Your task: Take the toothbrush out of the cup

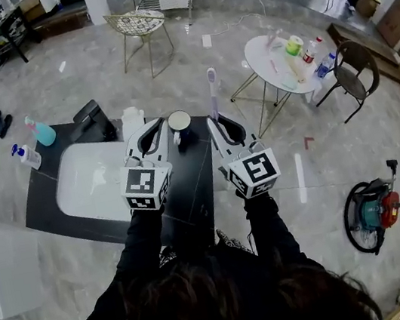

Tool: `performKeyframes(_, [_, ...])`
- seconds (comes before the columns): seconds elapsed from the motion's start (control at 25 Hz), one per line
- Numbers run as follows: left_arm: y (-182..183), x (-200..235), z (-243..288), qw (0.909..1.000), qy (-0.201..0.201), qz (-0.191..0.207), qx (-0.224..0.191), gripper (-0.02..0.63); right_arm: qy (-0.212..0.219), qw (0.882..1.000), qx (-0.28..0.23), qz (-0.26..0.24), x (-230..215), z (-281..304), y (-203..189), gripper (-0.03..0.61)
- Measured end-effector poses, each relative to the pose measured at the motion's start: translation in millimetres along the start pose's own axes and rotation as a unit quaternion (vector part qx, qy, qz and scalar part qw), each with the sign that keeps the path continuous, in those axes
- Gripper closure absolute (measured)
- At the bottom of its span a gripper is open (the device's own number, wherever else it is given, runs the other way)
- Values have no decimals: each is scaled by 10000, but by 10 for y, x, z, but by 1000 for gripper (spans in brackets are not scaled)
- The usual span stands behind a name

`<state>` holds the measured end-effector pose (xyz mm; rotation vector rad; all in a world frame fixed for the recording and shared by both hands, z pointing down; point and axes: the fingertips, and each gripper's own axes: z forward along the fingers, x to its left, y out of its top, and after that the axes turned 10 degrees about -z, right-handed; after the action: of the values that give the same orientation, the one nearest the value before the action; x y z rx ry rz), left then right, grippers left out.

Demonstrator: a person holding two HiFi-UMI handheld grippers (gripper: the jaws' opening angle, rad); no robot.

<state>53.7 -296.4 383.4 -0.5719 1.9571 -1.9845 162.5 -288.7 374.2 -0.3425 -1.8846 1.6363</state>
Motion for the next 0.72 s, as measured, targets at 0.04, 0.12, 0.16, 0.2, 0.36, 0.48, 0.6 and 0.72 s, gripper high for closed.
performKeyframes(0.04, [-14,19,-1,10000,13,-56,-9,606,-22,10000,-15,-19,-14,-5,6,526])
performKeyframes(0.12, [-40,50,-6,9999,53,-126,-14,606,-76,10000,-31,-24,-44,-26,5,526])
performKeyframes(0.16, [-46,58,-4,9999,70,-132,-15,606,-106,9999,-37,-19,-61,-38,2,526])
performKeyframes(0.2, [-47,61,-1,9999,82,-131,-20,606,-137,9999,-42,-14,-78,-49,-1,526])
performKeyframes(0.36, [-41,32,24,9999,83,-102,-12,606,-247,9997,-58,42,-139,-79,-13,526])
performKeyframes(0.48, [-73,8,39,9999,62,-101,32,606,-296,9995,-51,64,-161,-95,-32,526])
performKeyframes(0.6, [-95,16,41,9999,77,-104,73,606,-326,9994,-63,66,-180,-108,-26,526])
performKeyframes(0.72, [-95,17,48,9998,94,-117,87,606,-349,9994,-55,20,-203,-123,-18,528])
